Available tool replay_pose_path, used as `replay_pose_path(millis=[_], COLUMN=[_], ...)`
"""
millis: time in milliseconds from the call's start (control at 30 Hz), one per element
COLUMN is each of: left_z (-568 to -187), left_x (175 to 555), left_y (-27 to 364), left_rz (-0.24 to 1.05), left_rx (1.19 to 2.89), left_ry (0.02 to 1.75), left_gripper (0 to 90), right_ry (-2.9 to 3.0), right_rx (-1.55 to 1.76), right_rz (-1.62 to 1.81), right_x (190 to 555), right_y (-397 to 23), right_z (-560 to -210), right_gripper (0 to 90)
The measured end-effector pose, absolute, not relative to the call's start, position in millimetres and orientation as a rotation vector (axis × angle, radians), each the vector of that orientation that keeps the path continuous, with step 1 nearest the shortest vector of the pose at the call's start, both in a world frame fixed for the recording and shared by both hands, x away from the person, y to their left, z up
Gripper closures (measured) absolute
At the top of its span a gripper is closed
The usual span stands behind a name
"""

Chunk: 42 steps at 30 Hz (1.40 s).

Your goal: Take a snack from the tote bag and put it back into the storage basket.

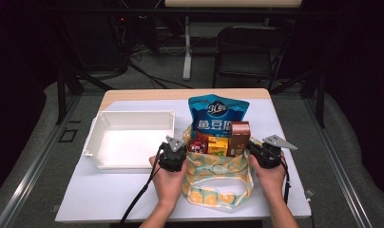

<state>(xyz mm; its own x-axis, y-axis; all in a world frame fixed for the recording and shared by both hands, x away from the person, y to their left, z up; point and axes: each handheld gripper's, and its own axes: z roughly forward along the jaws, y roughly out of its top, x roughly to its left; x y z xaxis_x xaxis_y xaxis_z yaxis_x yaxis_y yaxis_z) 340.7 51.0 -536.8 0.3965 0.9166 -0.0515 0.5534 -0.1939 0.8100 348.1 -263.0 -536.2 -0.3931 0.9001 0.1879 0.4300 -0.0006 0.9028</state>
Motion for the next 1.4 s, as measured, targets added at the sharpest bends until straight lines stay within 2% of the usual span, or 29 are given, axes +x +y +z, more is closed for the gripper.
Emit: replay_pose_path(millis=[200,467,667,800,867,967,1033,1133,1267,1367,1400], left_z=[-558,-561,-562,-559,-557,-555,-552,-551,-555,-561,-561], left_x=[340,345,345,341,337,332,331,330,331,332,332], left_y=[48,50,51,55,60,65,66,67,64,62,62], left_rz=[0.537,0.457,0.449,0.446,0.431,0.401,0.408,0.388,0.368,0.361,0.354], left_rx=[1.873,1.959,1.946,1.918,1.875,1.842,1.846,1.854,1.911,1.939,1.944], left_ry=[1.299,1.318,1.316,1.317,1.306,1.283,1.272,1.252,1.23,1.246,1.252], left_gripper=[89.5,89.5,88.6,78.5,68.2,63.9,64.4,71.5,86.8,89.4,89.5], right_ry=[1.831,1.924,1.971,1.903,1.871,1.831,1.819,1.81,1.916,1.924,1.932], right_rx=[1.398,1.557,1.647,1.604,1.553,1.497,1.499,1.535,1.536,1.583,1.602], right_rz=[1.367,1.224,1.183,1.246,1.291,1.317,1.313,1.349,1.263,1.26,1.234], right_x=[354,369,375,367,359,346,339,332,329,334,336], right_y=[-259,-260,-261,-267,-272,-276,-278,-277,-275,-275,-275], right_z=[-543,-560,-566,-558,-547,-532,-525,-524,-538,-548,-550], right_gripper=[90.0,90.0,89.2,69.9,62.9,56.1,53.9,56.7,79.1,89.1,89.8])
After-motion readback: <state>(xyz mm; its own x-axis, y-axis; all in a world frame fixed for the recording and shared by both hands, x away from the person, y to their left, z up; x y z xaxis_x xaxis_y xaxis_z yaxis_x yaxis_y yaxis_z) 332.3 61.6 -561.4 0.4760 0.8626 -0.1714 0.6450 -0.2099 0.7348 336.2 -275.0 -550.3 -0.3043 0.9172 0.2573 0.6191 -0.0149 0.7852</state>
